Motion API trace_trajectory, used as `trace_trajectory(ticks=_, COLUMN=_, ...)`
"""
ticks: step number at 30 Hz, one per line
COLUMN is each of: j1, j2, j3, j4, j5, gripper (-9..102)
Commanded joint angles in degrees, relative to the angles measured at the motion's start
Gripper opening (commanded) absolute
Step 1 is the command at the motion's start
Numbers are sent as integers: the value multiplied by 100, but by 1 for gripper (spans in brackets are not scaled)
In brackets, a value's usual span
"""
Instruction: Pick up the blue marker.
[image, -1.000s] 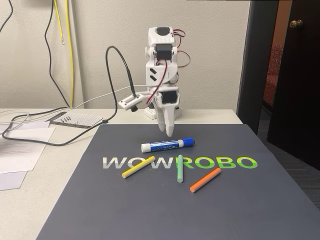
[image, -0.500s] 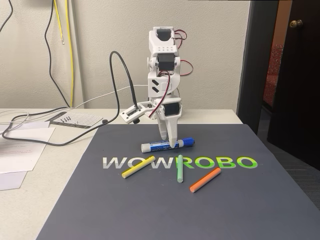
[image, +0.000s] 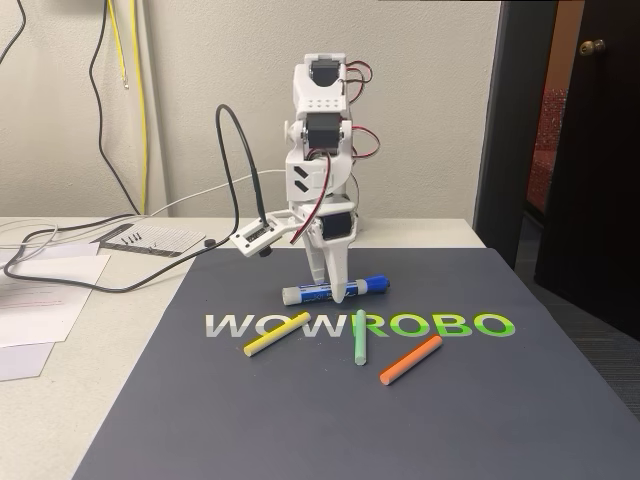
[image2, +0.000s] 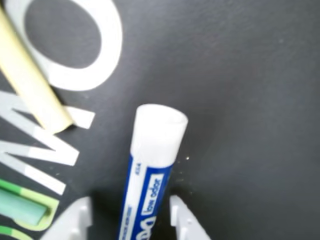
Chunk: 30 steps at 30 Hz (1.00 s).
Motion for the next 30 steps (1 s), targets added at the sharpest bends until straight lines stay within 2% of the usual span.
trace_trajectory(ticks=1, j1=44, j2=35, j3=-220, j4=-18, j5=-53, gripper=10)
trace_trajectory(ticks=4, j1=53, j2=0, j3=-220, j4=-26, j5=-79, gripper=6)
trace_trajectory(ticks=16, j1=53, j2=-18, j3=-439, j4=149, j5=-79, gripper=1)
trace_trajectory(ticks=21, j1=35, j2=-105, j3=-1380, j4=1046, j5=62, gripper=0)
trace_trajectory(ticks=30, j1=-220, j2=-97, j3=-3568, j4=2900, j5=1081, gripper=0)
